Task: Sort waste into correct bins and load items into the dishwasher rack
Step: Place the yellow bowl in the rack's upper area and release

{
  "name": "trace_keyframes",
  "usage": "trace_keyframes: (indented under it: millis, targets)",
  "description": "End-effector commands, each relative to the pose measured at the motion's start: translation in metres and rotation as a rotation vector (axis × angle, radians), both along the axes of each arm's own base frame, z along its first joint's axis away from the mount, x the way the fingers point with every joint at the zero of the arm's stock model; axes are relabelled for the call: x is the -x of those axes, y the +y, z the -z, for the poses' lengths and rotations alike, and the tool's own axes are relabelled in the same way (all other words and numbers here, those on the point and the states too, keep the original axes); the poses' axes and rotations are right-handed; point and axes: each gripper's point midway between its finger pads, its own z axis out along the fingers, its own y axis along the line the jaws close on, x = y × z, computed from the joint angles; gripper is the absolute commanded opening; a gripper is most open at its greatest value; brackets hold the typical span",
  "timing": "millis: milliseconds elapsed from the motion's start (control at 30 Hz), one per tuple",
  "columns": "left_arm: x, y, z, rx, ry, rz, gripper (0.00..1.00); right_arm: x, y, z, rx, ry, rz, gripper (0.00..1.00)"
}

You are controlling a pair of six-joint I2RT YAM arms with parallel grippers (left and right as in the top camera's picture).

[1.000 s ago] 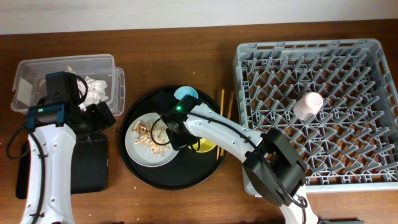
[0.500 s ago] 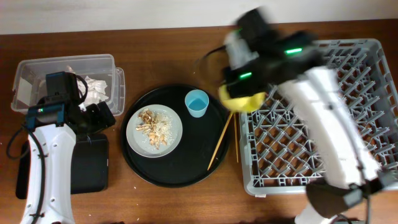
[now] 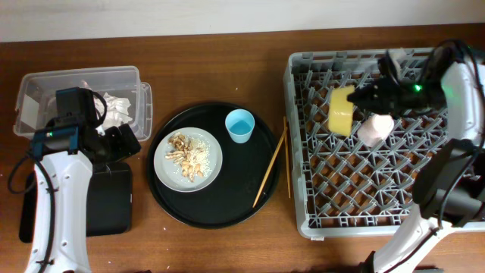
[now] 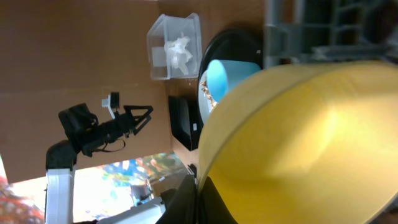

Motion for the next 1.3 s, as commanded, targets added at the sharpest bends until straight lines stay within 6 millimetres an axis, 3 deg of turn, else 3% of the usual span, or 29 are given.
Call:
trace_keyframes:
  millis: [0, 67, 233, 433, 600, 667, 833, 900, 933, 1000, 1067, 1200, 1267]
  targets:
    - [0.001, 0.002, 0.0, -0.008, 0.0, -0.015, 0.99, 0.008, -0.026, -0.003, -0.024, -0.07, 0.062, 0.04]
    - [0.001, 0.002, 0.0, -0.008, 0.0, -0.015, 0.99, 0.008, -0.044, -0.004, -0.027, -0.116, 0.104, 0.04]
    - [0.001, 0.002, 0.0, -0.008, 0.0, -0.015, 0.99, -0.006, -0.048, -0.031, -0.131, -0.284, 0.163, 0.04]
    - [0.001, 0.002, 0.0, -0.008, 0.0, -0.015, 0.99, -0.047, -0.098, -0.052, -0.086, -0.7, 0.22, 0.04]
    - [0.001, 0.002, 0.0, -0.008, 0.0, -0.015, 0.99, -0.089, -0.09, -0.046, -0.104, -0.71, 0.16, 0.04]
    - [0.001, 0.002, 0.0, -0.008, 0.0, -0.015, 0.99, -0.102, -0.089, -0.027, -0.098, -0.635, 0.176, 0.04]
    - [0.001, 0.002, 0.0, -0.008, 0.0, -0.015, 0.99, -0.111, -0.094, 0.019, -0.141, -0.454, 0.226, 0.04]
    - [0.001, 0.002, 0.0, -0.008, 0.0, -0.015, 0.99, -0.114, -0.095, 0.027, -0.137, -0.418, 0.238, 0.04]
    - [0.001, 0.002, 0.0, -0.008, 0.0, -0.015, 0.99, -0.114, -0.096, 0.033, -0.118, -0.39, 0.251, 0.04]
    - [0.001, 0.002, 0.0, -0.008, 0.0, -0.015, 0.99, -0.115, -0.113, 0.064, 0.006, -0.222, 0.348, 0.04]
    - [0.001, 0.002, 0.0, -0.008, 0.0, -0.015, 0.99, -0.108, -0.127, 0.065, 0.019, -0.185, 0.386, 0.12]
    - [0.001, 0.002, 0.0, -0.008, 0.0, -0.015, 0.99, -0.087, -0.16, 0.02, 0.075, -0.231, 0.47, 0.62]
    - [0.001, 0.002, 0.0, -0.008, 0.0, -0.015, 0.99, -0.061, -0.188, -0.001, 0.244, -0.168, 0.58, 0.69]
